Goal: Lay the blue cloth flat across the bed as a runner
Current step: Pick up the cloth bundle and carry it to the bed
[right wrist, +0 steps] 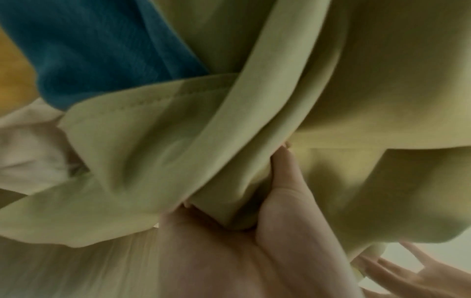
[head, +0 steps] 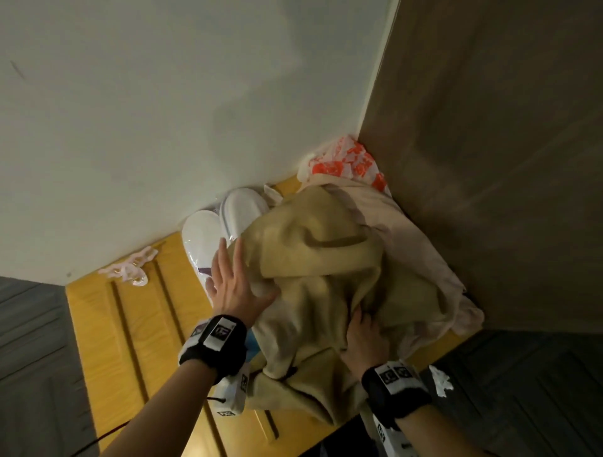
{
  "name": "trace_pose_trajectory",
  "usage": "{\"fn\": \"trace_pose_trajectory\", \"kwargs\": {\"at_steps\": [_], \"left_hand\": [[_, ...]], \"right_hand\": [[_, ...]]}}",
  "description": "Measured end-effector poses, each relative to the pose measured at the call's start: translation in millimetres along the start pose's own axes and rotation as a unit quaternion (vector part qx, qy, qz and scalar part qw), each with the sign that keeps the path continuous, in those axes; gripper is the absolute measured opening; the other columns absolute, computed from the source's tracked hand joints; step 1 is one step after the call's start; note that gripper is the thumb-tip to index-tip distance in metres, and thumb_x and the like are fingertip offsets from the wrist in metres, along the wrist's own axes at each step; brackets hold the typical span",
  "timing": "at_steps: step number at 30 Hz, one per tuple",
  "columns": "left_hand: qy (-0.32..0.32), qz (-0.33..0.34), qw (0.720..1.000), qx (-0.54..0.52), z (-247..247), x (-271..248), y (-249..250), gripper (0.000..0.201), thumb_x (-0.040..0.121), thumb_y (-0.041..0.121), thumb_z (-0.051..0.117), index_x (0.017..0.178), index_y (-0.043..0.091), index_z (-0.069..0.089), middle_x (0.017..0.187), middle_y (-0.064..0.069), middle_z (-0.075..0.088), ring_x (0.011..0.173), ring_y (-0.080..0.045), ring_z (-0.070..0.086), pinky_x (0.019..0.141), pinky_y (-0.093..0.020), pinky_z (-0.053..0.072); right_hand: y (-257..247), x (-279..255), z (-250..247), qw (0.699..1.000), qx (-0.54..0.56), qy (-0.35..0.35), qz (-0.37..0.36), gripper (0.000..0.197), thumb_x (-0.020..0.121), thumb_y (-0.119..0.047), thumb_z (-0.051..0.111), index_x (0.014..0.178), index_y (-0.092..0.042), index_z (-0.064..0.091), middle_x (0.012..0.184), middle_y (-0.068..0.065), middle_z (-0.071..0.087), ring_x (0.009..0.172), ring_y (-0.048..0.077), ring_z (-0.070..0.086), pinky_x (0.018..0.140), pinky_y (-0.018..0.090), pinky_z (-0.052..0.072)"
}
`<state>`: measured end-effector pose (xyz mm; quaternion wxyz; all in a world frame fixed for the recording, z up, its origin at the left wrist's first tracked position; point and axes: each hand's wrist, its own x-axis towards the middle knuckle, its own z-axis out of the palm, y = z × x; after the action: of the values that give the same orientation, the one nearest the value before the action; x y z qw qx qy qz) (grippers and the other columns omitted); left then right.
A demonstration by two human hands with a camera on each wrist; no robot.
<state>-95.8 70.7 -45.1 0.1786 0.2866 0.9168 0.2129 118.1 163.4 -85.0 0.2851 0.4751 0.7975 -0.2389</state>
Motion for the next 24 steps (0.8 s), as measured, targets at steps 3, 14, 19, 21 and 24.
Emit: {"fn": "trace_pose_trajectory", "kwargs": {"at_steps": [3,14,19,21,24], "left_hand": [[-0.069,0.065,0.993,0.066,3,3,1,0.118,0.058,0.064,0.07,0.147,0.036,-0.002,0.159,0.002,0.003,0.146,-0.027,0.005,0.115,-0.06,0.014],[-0.15,0.193,0.958,0.149,-8,-4,27,0.134,0.051,0.07,0.071,0.141,0.039,-0.023,0.159,0.0,-0.001,0.146,-0.029,0.004,0.112,-0.066,0.014],[-0.176,0.264,0.934,0.165,-19,-3,56,0.144,0.047,0.062,0.078,0.133,0.044,-0.037,0.158,0.005,-0.012,0.147,-0.026,-0.005,0.114,-0.064,0.008],[-0.18,0.287,0.926,0.165,-16,-10,74,0.145,0.047,0.06,0.079,0.133,0.045,-0.037,0.158,0.008,-0.01,0.147,-0.026,-0.004,0.113,-0.063,0.008],[-0.168,0.299,0.925,0.166,-13,-21,101,0.139,0.05,0.06,0.076,0.138,0.039,-0.029,0.156,0.004,0.006,0.145,-0.026,0.009,0.113,-0.061,0.015]], "right_hand": [[8,-2,-2,0.998,0.05,0.017,-0.025,0.068,0.082,-0.034,0.063,0.137,-0.012,0.028,0.135,0.011,0.047,0.123,0.031,0.045,0.099,0.044,0.044],[31,-59,-57,0.959,0.143,0.218,-0.111,0.033,0.084,-0.03,0.064,0.114,-0.017,0.058,0.114,0.005,0.059,0.11,0.025,0.052,0.097,0.036,0.045],[39,-93,-91,0.917,0.102,0.33,-0.201,0.042,0.059,-0.01,0.085,0.097,-0.006,0.066,0.093,0.012,0.067,0.089,0.033,0.064,0.08,0.043,0.055],[41,-105,-104,0.895,0.116,0.364,-0.229,0.036,0.062,-0.01,0.082,0.094,-0.01,0.065,0.092,0.008,0.065,0.091,0.023,0.055,0.078,0.034,0.051],[45,-123,-120,0.871,0.12,0.393,-0.27,0.036,0.061,-0.004,0.075,0.091,-0.015,0.058,0.093,0.003,0.058,0.093,0.014,0.042,0.084,0.022,0.039]]}}
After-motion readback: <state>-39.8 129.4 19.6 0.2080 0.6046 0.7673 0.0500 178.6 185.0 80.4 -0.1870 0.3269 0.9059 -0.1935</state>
